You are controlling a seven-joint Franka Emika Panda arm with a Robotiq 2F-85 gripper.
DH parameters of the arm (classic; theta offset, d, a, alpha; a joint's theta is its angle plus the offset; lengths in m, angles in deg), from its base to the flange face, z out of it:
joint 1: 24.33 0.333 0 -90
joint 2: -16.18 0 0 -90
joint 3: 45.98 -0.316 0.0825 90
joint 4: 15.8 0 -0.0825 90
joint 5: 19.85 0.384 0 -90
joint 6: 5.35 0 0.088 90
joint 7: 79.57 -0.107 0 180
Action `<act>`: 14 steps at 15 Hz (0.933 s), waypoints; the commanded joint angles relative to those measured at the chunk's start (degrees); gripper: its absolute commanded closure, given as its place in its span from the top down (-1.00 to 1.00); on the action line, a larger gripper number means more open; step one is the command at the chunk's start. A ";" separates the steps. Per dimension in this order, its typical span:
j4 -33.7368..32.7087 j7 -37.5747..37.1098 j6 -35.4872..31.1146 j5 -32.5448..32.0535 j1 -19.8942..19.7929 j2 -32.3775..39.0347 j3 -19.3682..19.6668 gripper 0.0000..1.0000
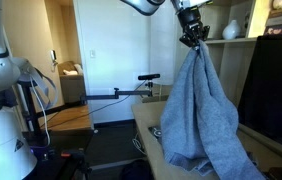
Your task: Hang the sweater on the computer
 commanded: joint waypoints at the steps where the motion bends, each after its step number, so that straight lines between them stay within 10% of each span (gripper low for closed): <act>1: -7.59 3.26 9.07 -0.83 0.36 2.91 -0.14 -0.93; 14: -10.19 1.98 8.62 -0.79 0.53 4.88 0.06 -0.95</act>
